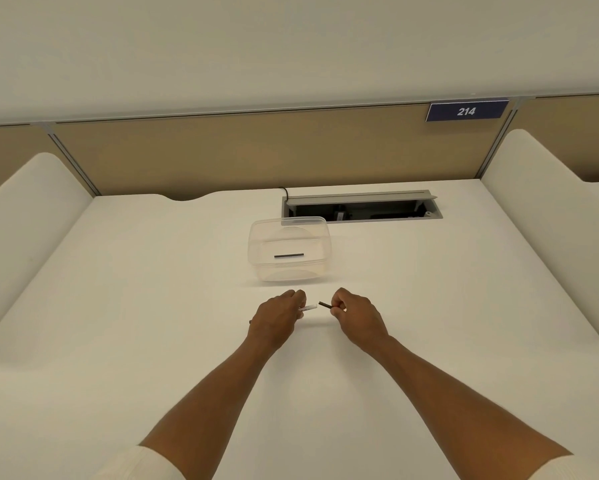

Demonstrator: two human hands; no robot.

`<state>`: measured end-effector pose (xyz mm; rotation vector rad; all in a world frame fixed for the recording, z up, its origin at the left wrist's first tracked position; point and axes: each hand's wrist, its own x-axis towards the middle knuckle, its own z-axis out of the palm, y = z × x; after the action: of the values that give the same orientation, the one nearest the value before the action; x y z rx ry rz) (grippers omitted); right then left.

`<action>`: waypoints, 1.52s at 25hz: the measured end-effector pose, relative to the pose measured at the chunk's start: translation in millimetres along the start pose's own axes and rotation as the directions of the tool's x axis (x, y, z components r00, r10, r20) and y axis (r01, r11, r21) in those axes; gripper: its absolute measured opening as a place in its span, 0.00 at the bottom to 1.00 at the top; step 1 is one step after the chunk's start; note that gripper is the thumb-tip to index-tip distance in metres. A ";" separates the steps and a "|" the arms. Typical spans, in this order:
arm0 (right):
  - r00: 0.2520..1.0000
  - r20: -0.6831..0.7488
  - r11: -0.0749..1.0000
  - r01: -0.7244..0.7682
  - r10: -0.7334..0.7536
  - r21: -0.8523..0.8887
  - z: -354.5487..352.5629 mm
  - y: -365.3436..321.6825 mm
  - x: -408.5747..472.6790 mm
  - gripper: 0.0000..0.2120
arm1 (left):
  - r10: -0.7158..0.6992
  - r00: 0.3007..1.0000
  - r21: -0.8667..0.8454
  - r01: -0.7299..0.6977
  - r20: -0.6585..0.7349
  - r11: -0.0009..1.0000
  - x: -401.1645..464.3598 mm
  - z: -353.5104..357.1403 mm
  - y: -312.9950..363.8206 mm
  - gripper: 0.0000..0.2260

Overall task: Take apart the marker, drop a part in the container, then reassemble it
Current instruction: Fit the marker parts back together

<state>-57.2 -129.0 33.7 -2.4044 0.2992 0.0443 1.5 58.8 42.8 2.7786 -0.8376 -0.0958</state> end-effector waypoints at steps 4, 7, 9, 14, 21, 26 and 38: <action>1.000 0.022 1.000 0.022 -0.022 -0.003 0.8 -1.7 -8.1 0.02 | -0.006 1.000 -0.010 0.006 -0.006 1.000 -7.9 -1.1 4.0 0.05; 0.998 0.047 0.999 0.038 -0.037 -0.013 0.4 0.4 -13.6 0.02 | -0.001 1.000 -0.001 0.001 0.003 1.000 -13.1 -2.0 6.5 0.05; 0.997 0.052 0.999 0.050 -0.049 -0.018 -1.4 0.6 -15.8 0.02 | 0.000 1.000 0.001 0.000 0.006 1.000 -16.0 -2.3 8.1 0.04; 0.995 0.033 0.995 0.098 -0.098 -0.005 -7.6 1.2 -17.0 0.03 | 0.009 1.000 0.008 -0.009 0.011 1.000 -21.9 -2.9 10.5 0.04; 0.989 0.019 0.977 0.141 -0.146 0.163 -4.6 1.1 -18.3 0.05 | 0.036 0.999 -0.012 -0.036 -0.005 0.999 -25.1 -5.4 22.7 0.04; 0.992 -0.019 0.975 0.123 -0.122 0.187 -8.3 6.1 -21.1 0.05 | 0.029 0.999 -0.022 -0.030 -0.015 0.999 -25.6 -10.3 23.3 0.05; 0.985 -0.022 0.980 0.172 -0.171 0.102 -7.6 8.1 -21.3 0.03 | 0.048 0.999 -0.037 -0.049 -0.007 0.998 -24.0 -9.5 27.8 0.07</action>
<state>-80.1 -135.6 36.5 -2.3191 0.0964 -0.0648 -32.2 51.5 58.7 2.7212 -0.8923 -0.0936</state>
